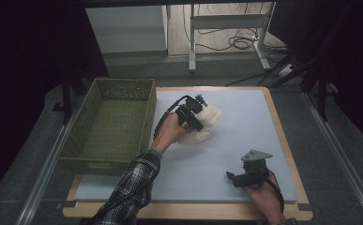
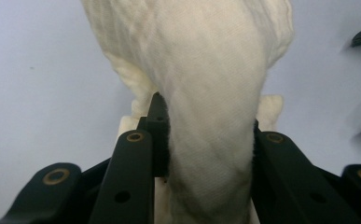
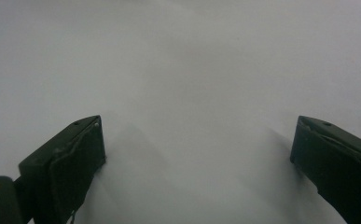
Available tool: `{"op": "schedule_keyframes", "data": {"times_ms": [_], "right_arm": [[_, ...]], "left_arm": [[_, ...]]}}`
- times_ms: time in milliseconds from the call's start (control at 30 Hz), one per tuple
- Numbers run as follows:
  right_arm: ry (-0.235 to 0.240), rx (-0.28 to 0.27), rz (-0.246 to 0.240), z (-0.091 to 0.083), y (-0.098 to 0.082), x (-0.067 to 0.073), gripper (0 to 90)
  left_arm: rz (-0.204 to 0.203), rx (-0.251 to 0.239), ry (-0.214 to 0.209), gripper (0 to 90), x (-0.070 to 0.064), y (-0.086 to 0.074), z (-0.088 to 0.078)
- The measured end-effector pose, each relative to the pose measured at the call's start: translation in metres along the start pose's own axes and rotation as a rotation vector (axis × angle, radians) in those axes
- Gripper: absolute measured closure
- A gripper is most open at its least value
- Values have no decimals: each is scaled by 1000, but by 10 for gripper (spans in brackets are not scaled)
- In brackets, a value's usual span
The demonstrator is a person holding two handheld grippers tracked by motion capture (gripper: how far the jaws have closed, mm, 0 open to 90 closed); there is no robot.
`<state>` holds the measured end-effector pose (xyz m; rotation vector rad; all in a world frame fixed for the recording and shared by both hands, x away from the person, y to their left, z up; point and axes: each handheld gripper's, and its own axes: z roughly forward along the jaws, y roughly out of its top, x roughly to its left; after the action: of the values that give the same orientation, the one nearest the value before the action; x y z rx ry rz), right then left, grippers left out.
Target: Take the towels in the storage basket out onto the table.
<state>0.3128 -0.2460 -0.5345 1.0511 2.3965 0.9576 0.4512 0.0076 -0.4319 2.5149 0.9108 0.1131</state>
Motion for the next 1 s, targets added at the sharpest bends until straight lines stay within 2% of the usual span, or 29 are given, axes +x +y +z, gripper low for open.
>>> {"op": "schedule_keyframes", "data": {"times_ms": [167,400,467,500,567,600,667,733,1000], "right_arm": [[1,0,3,0,0,0,32],[2,0,4,0,0,0,32],[0,-1,3,0,0,0,32],[0,-1,2,0,0,0,32],[0,-1,3,0,0,0,32],[0,-1,3,0,0,0,32],[0,-1,4,0,0,0,32],[0,0,3,0,0,0,32],[3,1,4,0,0,0,33]], "left_arm": [[2,5,-10,679,-3,-2,21],[-8,5,0,651,-1,-7,39],[-16,0,11,611,0,-9,43],[-25,-1,20,557,1,-10,46],[-29,-4,25,391,2,-11,47],[-37,-12,32,391,4,-13,49],[-43,-27,37,280,5,-14,46],[-44,-40,35,218,5,-15,41],[-32,-92,43,186,0,-27,6]]}}
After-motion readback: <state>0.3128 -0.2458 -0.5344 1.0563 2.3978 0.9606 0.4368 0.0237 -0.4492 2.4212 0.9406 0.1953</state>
